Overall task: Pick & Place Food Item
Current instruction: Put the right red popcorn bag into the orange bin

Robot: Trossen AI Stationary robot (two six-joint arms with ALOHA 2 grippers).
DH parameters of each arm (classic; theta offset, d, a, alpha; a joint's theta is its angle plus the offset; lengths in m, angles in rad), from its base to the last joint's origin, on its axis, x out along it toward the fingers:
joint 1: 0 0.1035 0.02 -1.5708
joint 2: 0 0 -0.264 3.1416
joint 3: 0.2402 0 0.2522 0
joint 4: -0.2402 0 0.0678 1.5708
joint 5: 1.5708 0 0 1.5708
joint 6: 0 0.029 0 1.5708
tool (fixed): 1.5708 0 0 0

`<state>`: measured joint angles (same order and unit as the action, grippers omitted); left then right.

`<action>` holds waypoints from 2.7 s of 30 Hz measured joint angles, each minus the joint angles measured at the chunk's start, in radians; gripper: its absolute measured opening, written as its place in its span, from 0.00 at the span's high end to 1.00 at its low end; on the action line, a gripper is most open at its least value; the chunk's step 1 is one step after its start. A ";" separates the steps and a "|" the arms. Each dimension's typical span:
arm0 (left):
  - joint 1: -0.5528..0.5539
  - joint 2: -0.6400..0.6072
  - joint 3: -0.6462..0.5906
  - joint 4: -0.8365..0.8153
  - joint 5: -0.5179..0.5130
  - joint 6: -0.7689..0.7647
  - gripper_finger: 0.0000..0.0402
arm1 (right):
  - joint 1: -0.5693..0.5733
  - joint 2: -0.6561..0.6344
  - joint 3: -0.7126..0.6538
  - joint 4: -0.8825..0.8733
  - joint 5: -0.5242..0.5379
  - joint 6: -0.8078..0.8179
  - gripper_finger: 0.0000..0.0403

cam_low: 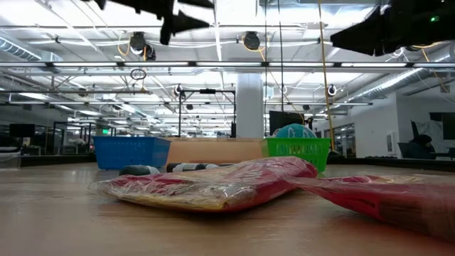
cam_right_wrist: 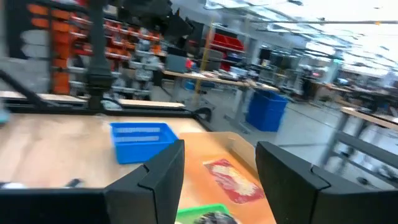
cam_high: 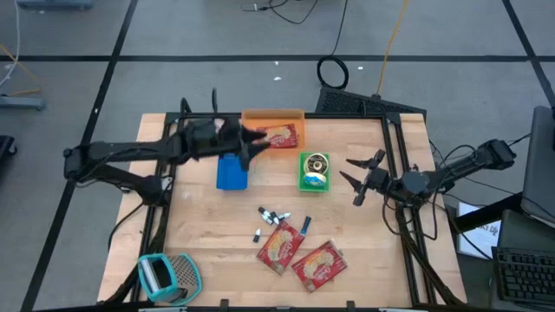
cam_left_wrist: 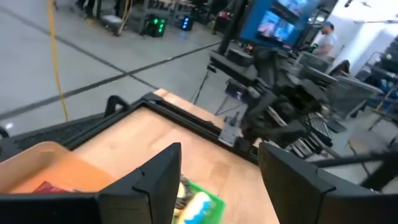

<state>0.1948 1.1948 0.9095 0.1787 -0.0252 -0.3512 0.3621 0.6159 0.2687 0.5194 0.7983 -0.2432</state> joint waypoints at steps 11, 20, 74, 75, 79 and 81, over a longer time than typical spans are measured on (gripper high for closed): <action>-0.476 -0.066 -0.274 0.428 -0.489 0.199 0.46 | 0.087 0.048 0.000 0.069 -0.478 0.201 0.53; -0.588 -0.022 -0.406 0.638 -0.500 0.106 0.46 | 0.277 0.400 0.104 0.030 -0.485 0.311 0.53; -0.474 0.121 -0.409 0.600 -0.509 -0.058 0.46 | 0.137 0.874 0.267 -0.356 -0.757 0.329 1.00; -0.473 0.121 -0.409 0.600 -0.509 -0.059 0.46 | 0.137 0.856 0.266 -0.363 -0.744 0.317 1.00; -0.470 0.121 -0.409 0.602 -0.509 -0.059 0.46 | 0.143 0.749 0.264 -0.379 -0.662 0.272 1.00; -0.470 0.121 -0.409 0.602 -0.509 -0.059 0.46 | 0.152 0.686 0.265 -0.397 -0.613 0.248 1.00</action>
<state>-0.2752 1.3159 0.5003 0.7804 -0.5339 -0.4103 0.5140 1.3022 0.5339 0.1224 0.1853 0.0052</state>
